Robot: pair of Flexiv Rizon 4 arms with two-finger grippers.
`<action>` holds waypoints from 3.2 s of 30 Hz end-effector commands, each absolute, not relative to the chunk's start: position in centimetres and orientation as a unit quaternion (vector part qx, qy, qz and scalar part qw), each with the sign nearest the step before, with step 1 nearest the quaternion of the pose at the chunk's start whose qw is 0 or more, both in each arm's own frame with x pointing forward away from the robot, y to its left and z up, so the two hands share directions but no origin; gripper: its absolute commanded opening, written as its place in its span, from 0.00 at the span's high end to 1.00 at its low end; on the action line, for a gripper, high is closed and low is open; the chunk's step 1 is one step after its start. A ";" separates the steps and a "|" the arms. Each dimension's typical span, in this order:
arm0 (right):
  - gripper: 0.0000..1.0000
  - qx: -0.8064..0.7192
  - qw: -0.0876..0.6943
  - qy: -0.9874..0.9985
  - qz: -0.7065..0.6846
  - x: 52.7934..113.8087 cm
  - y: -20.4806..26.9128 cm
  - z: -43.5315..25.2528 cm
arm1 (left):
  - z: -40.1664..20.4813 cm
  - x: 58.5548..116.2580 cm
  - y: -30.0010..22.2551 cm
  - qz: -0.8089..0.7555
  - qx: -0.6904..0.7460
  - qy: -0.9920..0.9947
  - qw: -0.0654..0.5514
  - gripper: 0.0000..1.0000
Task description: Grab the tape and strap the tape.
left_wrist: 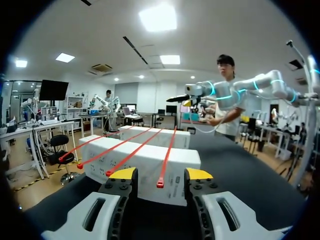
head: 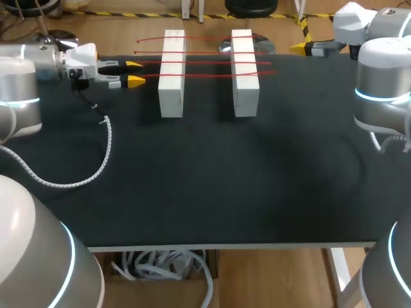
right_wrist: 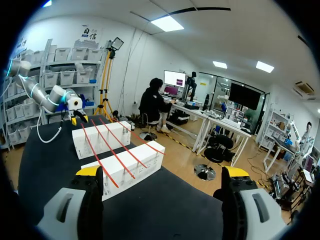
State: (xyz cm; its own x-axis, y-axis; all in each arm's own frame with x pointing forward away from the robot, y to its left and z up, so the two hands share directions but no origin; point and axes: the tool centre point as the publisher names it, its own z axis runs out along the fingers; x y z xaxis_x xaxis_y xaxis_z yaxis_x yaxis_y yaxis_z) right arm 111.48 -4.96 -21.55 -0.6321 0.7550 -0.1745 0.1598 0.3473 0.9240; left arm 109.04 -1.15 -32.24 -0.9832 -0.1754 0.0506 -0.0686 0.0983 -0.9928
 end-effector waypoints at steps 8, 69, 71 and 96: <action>0.00 0.300 0.306 0.761 0.487 111.4 -5.0 -21.6 | -32.9 109.2 -0.7 -0.668 -0.082 0.739 0.033 0.62; 0.00 0.300 0.306 0.761 0.487 111.4 -5.0 -21.6 | -32.6 109.1 -1.3 -0.671 -0.083 0.736 0.040 0.82; 0.00 0.300 0.306 0.761 0.487 111.4 -5.0 -21.6 | -32.5 109.1 -1.4 -0.671 -0.082 0.736 0.040 0.84; 0.00 0.300 0.306 0.761 0.487 111.4 -5.0 -21.6 | -32.8 109.0 -1.6 -0.672 -0.081 0.735 0.036 0.80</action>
State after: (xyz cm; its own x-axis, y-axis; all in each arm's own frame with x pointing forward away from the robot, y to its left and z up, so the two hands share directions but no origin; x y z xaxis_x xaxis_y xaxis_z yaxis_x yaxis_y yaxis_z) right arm 111.48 -4.95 -21.55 -0.6321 0.7550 -0.1745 0.1597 0.3473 0.9241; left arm 108.93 -1.60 -32.66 -0.9841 -0.1692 0.0544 -0.0694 0.0838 -0.9941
